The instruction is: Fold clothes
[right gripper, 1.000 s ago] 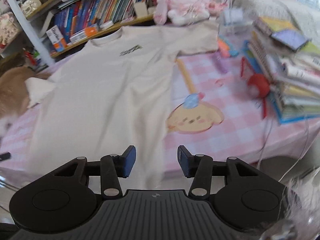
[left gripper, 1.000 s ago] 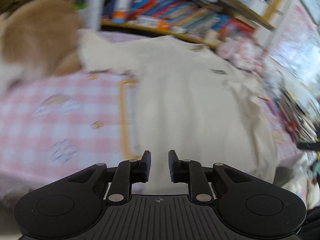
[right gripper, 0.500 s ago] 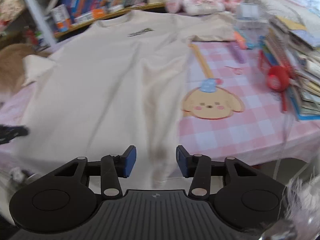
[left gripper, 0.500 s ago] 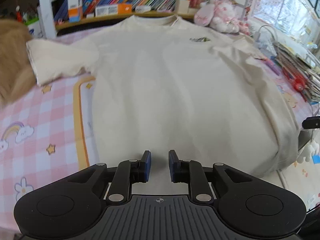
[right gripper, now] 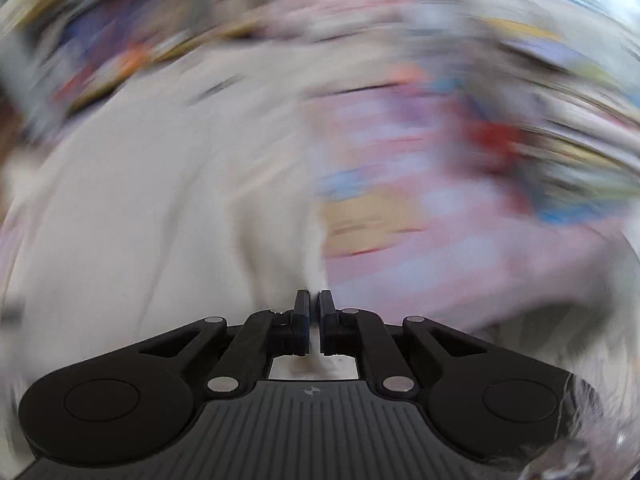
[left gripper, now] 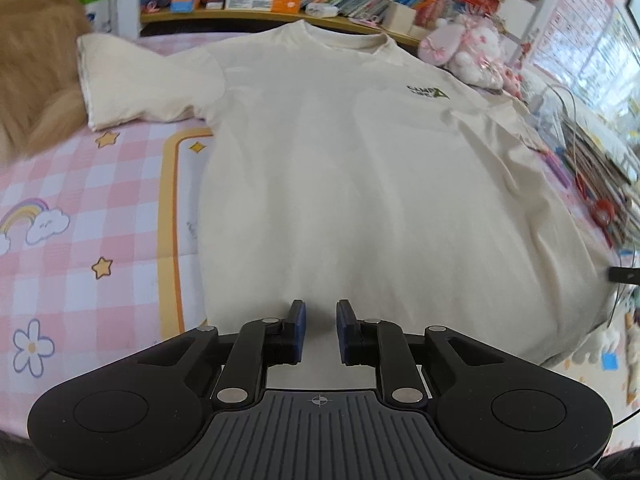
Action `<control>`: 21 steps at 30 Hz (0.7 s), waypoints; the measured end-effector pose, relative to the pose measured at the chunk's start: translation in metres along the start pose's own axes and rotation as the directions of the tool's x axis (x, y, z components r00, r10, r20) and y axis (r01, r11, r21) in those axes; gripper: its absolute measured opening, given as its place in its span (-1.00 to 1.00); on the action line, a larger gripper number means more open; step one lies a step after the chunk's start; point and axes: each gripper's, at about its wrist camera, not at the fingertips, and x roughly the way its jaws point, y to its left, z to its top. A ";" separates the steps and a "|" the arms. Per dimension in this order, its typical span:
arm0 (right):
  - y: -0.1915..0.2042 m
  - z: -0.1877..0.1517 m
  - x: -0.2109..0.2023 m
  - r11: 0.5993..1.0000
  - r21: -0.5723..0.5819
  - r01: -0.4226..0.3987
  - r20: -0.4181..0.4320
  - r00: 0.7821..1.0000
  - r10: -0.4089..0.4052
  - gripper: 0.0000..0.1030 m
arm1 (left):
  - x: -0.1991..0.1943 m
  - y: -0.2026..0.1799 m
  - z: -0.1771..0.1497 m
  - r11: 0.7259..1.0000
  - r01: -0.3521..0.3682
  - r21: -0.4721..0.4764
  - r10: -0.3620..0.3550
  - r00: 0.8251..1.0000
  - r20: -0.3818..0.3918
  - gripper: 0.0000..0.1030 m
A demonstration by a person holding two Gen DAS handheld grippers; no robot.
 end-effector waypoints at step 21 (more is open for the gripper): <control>-0.014 0.017 0.042 0.988 -0.134 0.081 -0.058 0.994 -0.089 -0.46 | -0.045 0.029 -0.024 0.988 -0.112 -0.109 0.122 0.988 0.098 -0.66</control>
